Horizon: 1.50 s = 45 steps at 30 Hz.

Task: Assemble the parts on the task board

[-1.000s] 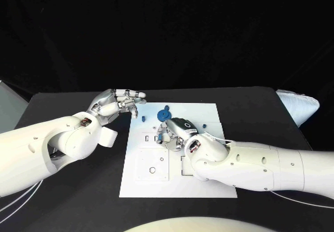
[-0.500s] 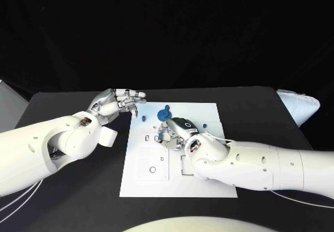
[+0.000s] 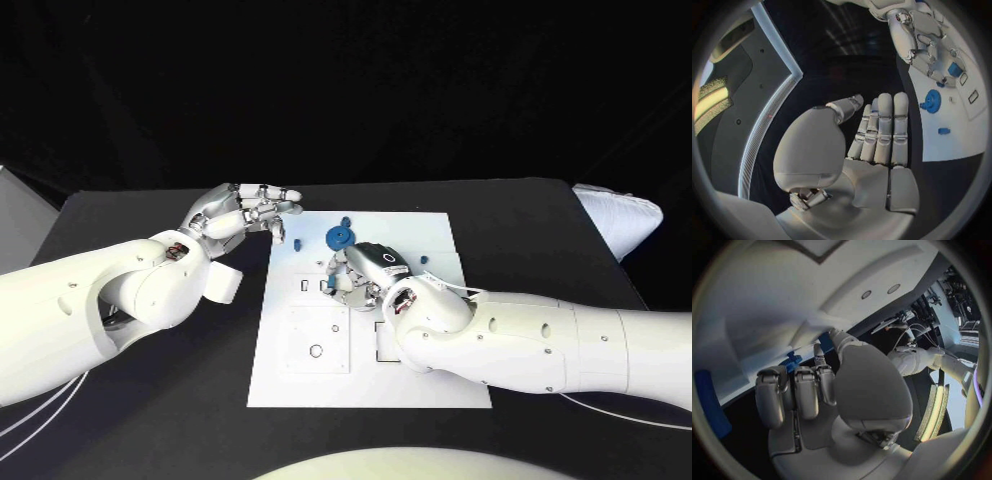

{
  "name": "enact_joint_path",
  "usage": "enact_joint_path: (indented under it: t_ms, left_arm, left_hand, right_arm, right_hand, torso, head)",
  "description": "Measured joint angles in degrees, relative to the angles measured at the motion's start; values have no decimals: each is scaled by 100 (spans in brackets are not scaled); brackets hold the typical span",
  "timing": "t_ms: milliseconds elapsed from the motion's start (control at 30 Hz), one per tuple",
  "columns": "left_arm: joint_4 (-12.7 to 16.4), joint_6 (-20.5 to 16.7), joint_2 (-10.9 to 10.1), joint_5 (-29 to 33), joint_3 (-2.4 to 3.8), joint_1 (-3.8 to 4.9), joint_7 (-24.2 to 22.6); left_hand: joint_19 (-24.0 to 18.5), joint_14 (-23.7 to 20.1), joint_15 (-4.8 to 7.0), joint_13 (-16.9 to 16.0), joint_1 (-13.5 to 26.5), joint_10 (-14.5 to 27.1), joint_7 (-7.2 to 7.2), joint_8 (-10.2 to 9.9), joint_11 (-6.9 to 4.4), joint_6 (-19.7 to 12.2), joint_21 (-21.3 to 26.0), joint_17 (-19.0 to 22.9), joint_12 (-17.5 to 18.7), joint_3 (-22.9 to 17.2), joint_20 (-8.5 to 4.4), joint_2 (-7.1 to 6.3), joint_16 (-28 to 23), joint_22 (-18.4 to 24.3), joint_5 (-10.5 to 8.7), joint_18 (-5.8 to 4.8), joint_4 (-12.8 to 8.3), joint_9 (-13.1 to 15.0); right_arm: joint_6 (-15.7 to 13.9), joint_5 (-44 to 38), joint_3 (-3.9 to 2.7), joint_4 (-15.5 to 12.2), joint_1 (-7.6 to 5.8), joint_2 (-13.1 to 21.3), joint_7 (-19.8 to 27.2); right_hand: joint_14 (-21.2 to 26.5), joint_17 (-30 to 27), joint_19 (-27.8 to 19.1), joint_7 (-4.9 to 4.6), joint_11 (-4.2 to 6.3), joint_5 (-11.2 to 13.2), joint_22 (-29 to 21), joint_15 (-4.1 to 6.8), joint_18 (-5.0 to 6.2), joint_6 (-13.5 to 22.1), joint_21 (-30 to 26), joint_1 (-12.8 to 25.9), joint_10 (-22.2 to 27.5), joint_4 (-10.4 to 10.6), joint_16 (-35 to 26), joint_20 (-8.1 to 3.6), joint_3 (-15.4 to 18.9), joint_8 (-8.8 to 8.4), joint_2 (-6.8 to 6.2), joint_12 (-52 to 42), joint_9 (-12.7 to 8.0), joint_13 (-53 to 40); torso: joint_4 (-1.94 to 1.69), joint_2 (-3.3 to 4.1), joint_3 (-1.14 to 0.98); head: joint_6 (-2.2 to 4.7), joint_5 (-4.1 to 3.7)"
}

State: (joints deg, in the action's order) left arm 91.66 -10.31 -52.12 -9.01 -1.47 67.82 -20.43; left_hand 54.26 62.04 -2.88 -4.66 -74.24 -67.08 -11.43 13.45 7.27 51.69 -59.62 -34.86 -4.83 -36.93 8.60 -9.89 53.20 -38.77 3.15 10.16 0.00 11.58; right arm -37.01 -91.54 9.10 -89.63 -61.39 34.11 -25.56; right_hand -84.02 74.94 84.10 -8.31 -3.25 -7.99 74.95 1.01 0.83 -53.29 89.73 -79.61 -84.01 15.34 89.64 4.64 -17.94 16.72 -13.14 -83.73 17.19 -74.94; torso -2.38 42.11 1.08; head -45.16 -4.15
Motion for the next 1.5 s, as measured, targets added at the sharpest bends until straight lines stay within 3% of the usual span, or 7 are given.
enact_joint_path:
  t_ms: [400, 567, 700, 1033, 1267, 1400, 1500]
  left_arm:
    - [-11, 6, 3, -2, 0, 0, 4]
    - [-17, 7, 4, -6, 0, -1, 5]
    - [-21, 7, 4, -8, 0, -1, 7]
    - [-50, 4, 13, -17, -1, -1, 12]
    - [-116, -4, 43, -66, -1, -1, 55]
    - [-213, -5, 83, -146, -1, -1, 128]
    - [-304, -6, 128, -238, -1, -1, 220]
  left_hand:
    - [0, 0, 0, 1, 0, 0, 0, 0, 0, 0, 0, 1, 0, 0, 0, 0, 23, 1, 0, 0, 0, 2]
    - [0, 0, 0, 1, 0, 0, 0, 0, 0, 0, 0, 1, 0, 0, 0, 0, 23, 1, 0, 0, 0, 7]
    - [0, 0, 0, 1, 0, 0, 0, 0, 0, 0, 0, 1, 0, 0, 0, 0, 23, 1, 0, 0, 0, 7]
    - [-42, -21, -21, -3, 0, 22, 18, 0, 22, -22, 0, 2, 0, 0, -1, 0, 23, -1, 0, 0, 0, 6]
    - [-64, -43, -43, -38, 39, 61, -73, -83, 25, -196, -36, -7, -22, 0, 21, -39, 25, -1, 0, 1, 0, -6]
    - [-37, 0, -31, -234, 45, -57, -53, -43, -15, -238, -202, -97, -370, 171, 5, -45, 224, -175, 0, 0, 6, 21]
    - [310, 293, 31, -715, 34, -56, -11, 237, -63, -219, -534, -652, -1076, 387, -25, 0, 805, -590, 0, 1, -18, 144]
  right_arm:
    - [-4, 6, 3, -24, 6, 13, 31]
    - [-19, 11, 6, -70, 17, 36, 59]
    - [-48, 13, 6, -102, 19, 55, 79]
    - [-237, 10, -11, -282, 26, 204, 118]
    - [-427, 104, -78, -508, -83, 405, 252]
    - [-474, 451, -120, -639, -256, 579, 634]
    - [-457, 930, -138, -665, -425, 721, 1104]
  right_hand:
    - [0, -1, -9, -7, -41, -118, -1, 0, 0, 90, 0, 67, 42, 83, 0, 32, 372, 0, -67, 58, -25, 1]
    - [0, -1, -20, -63, -85, 226, -1, -41, -1, 247, -22, 172, 86, 126, 0, 62, 1096, -56, 40, 109, -84, 1]
    - [4, -1, 1, -81, -112, 226, -2, -76, -1, 306, -22, 110, 113, 137, 0, 82, 1479, -90, 102, 131, -116, 2]
    - [0, -1, 1, -88, -133, 226, -2, -81, -1, 340, -22, 112, 134, 143, 0, 82, 1614, -99, 146, 135, -132, 2]
    - [10, -2, -9, -184, -213, 199, -3, -137, -1, 573, -81, 112, 301, 165, 0, 133, 1908, -294, 146, 297, -214, 2]
    - [0, -2, -10, -226, -246, 132, -3, -164, 0, 657, -293, 20, 371, 162, -32, 174, 1934, -410, 237, 345, -254, 3]
    - [0, -2, -10, -227, -245, 98, -4, -165, 0, 658, -506, -129, 430, 140, -66, 174, 1797, -410, 379, 376, -258, 3]
  torso:
    - [-2, -1, 1]
    - [-3, -1, 1]
    - [-3, -2, 1]
    - [1, -9, -1]
    - [16, -32, -11]
    - [26, -56, -15]
    - [37, -82, -20]
  head:
    - [3, -3]
    - [3, -4]
    - [3, -8]
    - [21, -3]
    - [64, 7]
    - [91, 3]
    - [109, 1]
